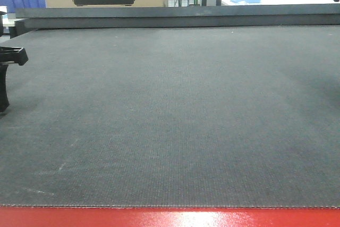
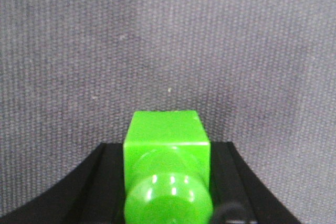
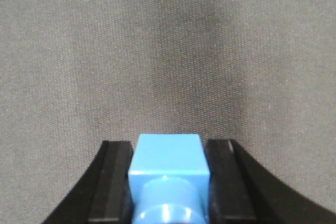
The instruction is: Grab block from conveyor and place in blue bin
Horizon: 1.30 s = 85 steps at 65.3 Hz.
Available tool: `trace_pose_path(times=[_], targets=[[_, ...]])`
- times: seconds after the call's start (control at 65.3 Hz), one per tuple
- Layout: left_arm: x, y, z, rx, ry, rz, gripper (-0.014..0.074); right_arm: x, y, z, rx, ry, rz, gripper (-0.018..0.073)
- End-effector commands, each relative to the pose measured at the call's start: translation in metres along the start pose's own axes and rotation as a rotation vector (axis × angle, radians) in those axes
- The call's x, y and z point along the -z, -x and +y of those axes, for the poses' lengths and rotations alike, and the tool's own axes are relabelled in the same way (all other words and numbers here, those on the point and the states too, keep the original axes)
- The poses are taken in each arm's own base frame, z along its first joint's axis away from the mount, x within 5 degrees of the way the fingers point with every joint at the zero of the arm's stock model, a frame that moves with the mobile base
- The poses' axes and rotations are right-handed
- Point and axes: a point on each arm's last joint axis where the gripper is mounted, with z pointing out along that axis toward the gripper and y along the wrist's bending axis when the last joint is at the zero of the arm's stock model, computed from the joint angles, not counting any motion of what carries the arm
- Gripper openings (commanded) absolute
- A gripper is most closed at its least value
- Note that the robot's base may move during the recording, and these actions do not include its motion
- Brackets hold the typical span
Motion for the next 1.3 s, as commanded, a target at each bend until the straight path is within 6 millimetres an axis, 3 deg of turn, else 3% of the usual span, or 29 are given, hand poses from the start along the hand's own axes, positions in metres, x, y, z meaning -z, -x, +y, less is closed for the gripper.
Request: trace_pose_path(times=[0.0, 0.031, 0.214, 0.291, 0.613, 0.689, 0.904, 1.287], targets=[[0.007, 0.001, 0.000, 0.001, 0.004, 0.005, -0.0067, 0.006, 0.001, 0.000, 0.010, -0.004, -0.026, -0.0155], [0.011, 0.001, 0.000, -0.010, 0.003, 0.000, -0.0113, 0.008, 0.001, 0.000, 0.010, -0.001, -0.042, -0.0155], [0.040, -0.006, -0.001, -0.075, -0.028, -0.091, -0.0111, 0.022, -0.005, 0.000, 0.111, 0.003, -0.098, -0.0155], [0.057, -0.016, -0.003, -0.084, -0.069, -0.215, -0.0111, 0.025, -0.012, -0.002, 0.147, 0.007, -0.168, -0.0155], [0.083, -0.084, 0.004, -0.028, -0.103, -0.669, -0.0111, 0.027, -0.066, -0.013, 0.136, 0.035, -0.471, -0.0160], [0.086, -0.107, 0.008, -0.018, -0.104, -0.781, -0.0111, 0.035, -0.081, -0.015, 0.111, 0.062, -0.596, -0.0160], [0.100, -0.141, 0.012, -0.013, -0.108, -0.936, -0.0111, 0.055, -0.112, -0.020, 0.111, 0.081, -0.769, -0.0160], [0.159, -0.185, 0.017, -0.011, -0.132, -1.250, -0.0111, 0.112, -0.138, -0.023, 0.113, 0.124, -1.107, -0.0160]])
